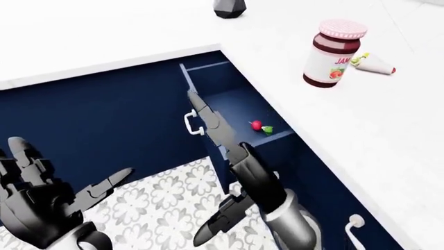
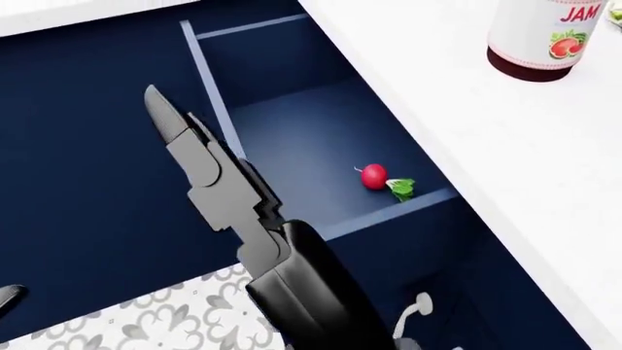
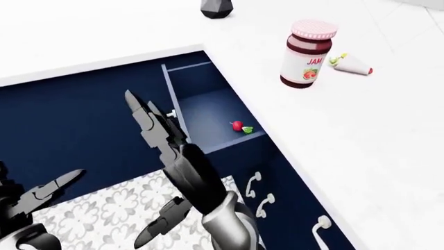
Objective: Close the left drawer.
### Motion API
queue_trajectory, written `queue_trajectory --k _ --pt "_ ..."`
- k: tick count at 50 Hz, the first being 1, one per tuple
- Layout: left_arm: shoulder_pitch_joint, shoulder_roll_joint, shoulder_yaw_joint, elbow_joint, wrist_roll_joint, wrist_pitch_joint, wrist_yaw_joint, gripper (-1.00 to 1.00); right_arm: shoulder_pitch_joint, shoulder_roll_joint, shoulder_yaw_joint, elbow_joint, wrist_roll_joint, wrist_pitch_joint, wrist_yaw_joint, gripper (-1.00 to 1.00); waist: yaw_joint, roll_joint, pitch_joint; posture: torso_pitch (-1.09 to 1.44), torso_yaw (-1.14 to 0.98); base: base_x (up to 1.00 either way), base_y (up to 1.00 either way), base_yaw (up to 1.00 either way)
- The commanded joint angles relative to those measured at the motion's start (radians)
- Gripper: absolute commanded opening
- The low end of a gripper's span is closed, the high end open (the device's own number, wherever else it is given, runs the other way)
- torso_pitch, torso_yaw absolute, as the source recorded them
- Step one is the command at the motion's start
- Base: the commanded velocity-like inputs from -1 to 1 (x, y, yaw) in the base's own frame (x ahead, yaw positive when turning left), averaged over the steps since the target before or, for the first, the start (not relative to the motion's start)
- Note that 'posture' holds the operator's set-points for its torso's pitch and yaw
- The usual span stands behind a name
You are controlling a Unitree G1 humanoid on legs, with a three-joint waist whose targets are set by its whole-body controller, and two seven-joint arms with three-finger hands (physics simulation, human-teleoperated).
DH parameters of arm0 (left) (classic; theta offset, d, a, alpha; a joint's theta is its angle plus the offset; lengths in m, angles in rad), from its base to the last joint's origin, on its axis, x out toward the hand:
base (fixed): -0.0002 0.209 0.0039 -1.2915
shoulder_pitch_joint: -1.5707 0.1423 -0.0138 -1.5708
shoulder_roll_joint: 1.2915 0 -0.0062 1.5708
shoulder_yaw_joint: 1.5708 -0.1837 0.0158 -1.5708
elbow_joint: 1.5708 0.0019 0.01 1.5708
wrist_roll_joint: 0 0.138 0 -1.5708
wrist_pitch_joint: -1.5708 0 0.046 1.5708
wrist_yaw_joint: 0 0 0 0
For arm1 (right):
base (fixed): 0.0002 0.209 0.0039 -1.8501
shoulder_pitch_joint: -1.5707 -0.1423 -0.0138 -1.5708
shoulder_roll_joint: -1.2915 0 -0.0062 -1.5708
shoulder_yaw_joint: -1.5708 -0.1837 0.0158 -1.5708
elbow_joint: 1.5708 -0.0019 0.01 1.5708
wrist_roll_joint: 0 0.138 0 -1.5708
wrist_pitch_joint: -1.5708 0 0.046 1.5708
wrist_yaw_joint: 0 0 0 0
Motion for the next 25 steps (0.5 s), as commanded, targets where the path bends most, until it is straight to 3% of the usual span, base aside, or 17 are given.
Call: queue_trajectory --k 1,12,25 --pt "-0.010 0.004 -0.007 -0.031 0.009 -0.029 -0.004 1.00 -0.021 0.017 0.010 -0.025 -0.001 -0.015 0.005 1.00 0.000 0.007 -0.012 0.00 0.00 0.00 0.00 0.00" --pt "-0.017 0.014 0.007 -0.024 0.000 -0.027 -0.001 1.00 -0.024 0.046 0.082 0.052 0.028 -0.040 0.036 1.00 -0.002 0.013 -0.009 0.00 0.00 0.00 0.00 0.00" --pt "-0.010 0.008 -0.007 -0.023 0.004 -0.036 -0.007 1.00 0.012 0.029 0.117 0.155 0.044 -0.103 0.049 1.00 -0.003 0.014 -0.009 0.00 0.00 0.00 0.00 0.00"
